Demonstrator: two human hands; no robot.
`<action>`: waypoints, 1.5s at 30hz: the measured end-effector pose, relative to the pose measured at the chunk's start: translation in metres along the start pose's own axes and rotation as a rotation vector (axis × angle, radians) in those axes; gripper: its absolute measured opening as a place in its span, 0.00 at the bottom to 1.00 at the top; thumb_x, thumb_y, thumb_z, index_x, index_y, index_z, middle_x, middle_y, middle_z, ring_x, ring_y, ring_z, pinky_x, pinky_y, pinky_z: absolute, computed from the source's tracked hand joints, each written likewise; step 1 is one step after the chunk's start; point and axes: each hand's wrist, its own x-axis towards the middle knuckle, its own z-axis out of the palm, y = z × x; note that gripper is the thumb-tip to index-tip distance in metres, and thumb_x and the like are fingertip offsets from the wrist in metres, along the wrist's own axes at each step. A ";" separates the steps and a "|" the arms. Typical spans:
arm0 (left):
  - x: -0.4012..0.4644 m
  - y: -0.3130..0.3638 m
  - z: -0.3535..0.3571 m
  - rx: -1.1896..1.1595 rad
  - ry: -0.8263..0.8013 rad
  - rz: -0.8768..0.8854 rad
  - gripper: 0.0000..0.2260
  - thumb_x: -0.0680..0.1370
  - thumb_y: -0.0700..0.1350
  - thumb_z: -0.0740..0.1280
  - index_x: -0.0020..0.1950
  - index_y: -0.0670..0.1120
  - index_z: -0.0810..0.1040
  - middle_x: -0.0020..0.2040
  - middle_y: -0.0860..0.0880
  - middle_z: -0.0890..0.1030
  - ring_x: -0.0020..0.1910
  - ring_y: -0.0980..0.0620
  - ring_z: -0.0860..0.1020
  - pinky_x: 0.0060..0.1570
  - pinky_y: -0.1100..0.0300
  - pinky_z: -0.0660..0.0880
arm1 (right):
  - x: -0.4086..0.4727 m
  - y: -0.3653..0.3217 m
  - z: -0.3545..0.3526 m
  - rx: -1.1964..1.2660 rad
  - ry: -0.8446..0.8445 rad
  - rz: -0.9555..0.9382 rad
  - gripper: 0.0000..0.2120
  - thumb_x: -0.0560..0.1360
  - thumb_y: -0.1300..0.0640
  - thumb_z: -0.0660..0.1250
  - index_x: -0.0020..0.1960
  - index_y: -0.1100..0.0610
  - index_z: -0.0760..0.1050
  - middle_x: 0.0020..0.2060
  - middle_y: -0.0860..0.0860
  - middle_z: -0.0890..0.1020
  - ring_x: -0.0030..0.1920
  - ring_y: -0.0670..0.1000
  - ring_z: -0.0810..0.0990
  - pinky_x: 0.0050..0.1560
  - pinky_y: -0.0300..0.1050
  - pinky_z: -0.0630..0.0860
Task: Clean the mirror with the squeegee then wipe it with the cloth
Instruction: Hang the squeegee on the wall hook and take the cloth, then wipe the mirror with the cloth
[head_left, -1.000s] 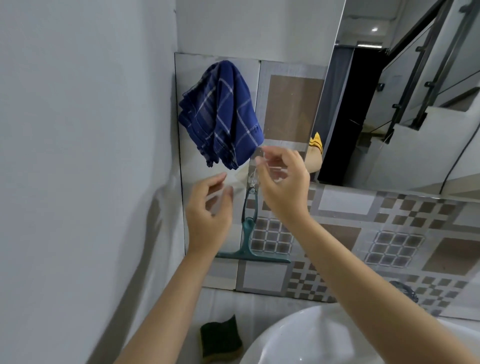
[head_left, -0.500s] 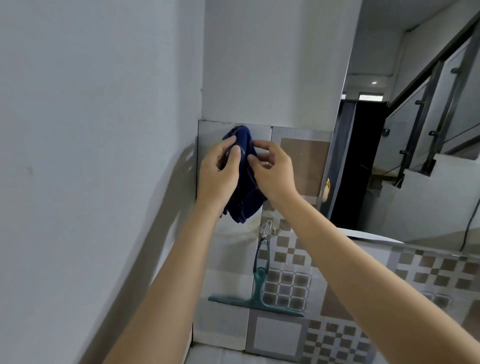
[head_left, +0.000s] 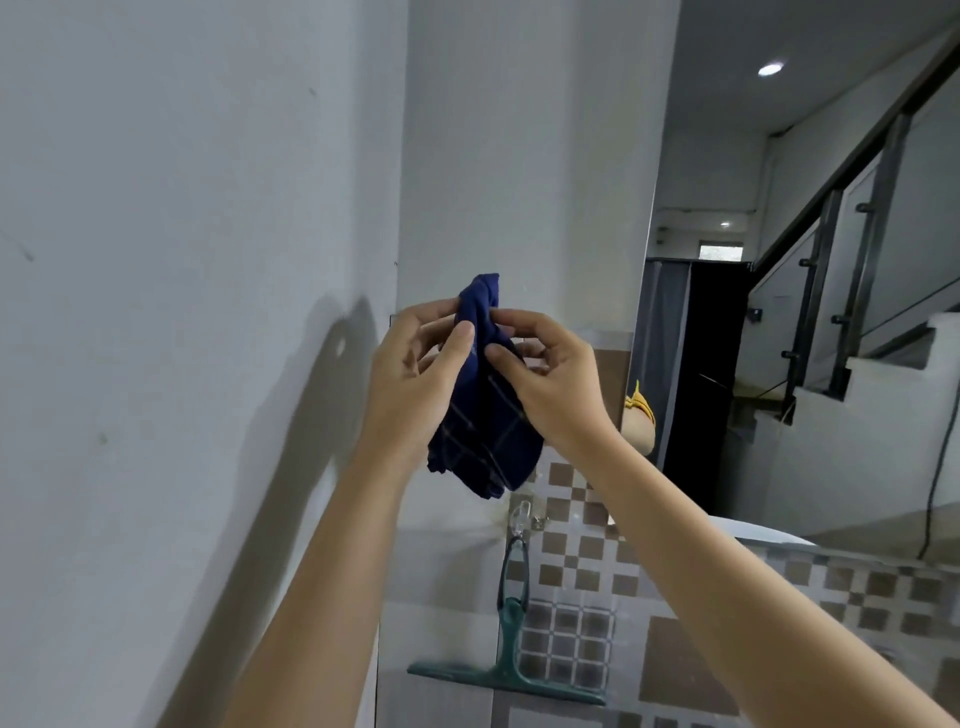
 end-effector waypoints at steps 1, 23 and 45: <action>-0.003 0.005 -0.001 0.024 -0.027 0.000 0.07 0.76 0.44 0.67 0.53 0.51 0.77 0.49 0.52 0.83 0.48 0.56 0.82 0.45 0.64 0.77 | -0.003 -0.004 -0.005 -0.021 -0.018 -0.015 0.14 0.74 0.64 0.70 0.56 0.50 0.80 0.47 0.48 0.83 0.47 0.52 0.83 0.51 0.54 0.81; -0.082 0.092 0.091 0.394 -0.321 0.122 0.09 0.74 0.32 0.66 0.45 0.45 0.78 0.38 0.51 0.85 0.40 0.49 0.83 0.44 0.54 0.81 | -0.097 -0.101 -0.151 0.168 -0.184 0.202 0.18 0.60 0.56 0.79 0.49 0.49 0.83 0.56 0.61 0.80 0.51 0.60 0.83 0.54 0.62 0.80; -0.109 0.105 0.252 0.372 -0.411 0.108 0.11 0.72 0.29 0.66 0.45 0.44 0.81 0.39 0.55 0.83 0.42 0.57 0.82 0.43 0.66 0.78 | -0.129 -0.122 -0.338 -0.065 -0.339 0.175 0.24 0.67 0.55 0.77 0.61 0.48 0.74 0.51 0.60 0.82 0.49 0.57 0.84 0.47 0.59 0.82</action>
